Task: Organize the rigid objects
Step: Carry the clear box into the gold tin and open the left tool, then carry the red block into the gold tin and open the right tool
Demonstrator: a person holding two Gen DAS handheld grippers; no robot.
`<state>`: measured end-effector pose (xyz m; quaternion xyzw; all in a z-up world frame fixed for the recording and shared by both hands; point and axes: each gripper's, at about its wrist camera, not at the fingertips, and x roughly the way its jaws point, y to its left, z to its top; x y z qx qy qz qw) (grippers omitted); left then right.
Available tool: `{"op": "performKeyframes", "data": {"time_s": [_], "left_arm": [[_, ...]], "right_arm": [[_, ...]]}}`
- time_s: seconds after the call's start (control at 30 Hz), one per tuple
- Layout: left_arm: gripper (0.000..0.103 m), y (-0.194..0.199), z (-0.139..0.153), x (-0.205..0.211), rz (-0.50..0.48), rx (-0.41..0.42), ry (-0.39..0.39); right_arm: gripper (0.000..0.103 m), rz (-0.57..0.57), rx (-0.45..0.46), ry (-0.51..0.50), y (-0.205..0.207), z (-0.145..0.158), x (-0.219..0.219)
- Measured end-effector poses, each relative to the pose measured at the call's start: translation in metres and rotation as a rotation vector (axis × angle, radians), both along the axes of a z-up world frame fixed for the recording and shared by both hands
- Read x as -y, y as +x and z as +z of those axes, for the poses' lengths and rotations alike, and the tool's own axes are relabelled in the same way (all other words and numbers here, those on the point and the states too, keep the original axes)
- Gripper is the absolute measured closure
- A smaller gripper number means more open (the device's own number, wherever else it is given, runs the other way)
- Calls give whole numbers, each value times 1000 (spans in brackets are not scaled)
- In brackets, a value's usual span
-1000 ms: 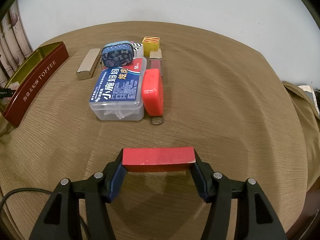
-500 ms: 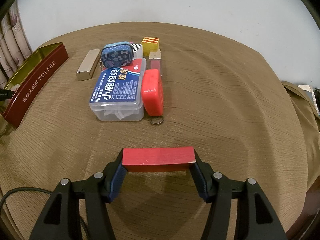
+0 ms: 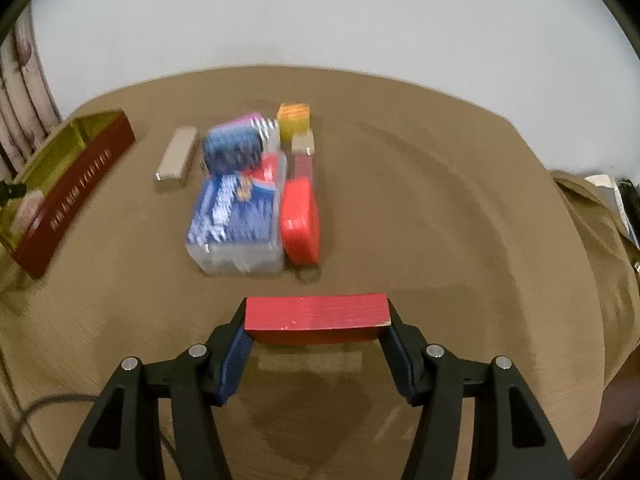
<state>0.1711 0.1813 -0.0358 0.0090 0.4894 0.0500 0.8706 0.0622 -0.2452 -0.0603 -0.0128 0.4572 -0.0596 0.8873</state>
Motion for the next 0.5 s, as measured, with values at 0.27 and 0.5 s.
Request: {"op": "performKeyframes", "data": {"time_s": [0.27, 0.5], "left_arm": [[26, -13, 17, -44, 154, 41, 0], [26, -25, 19, -74, 228, 25, -34]], "right_arm": [[42, 161, 46, -4, 34, 32, -68], [42, 336, 69, 11, 75, 40, -157]]}}
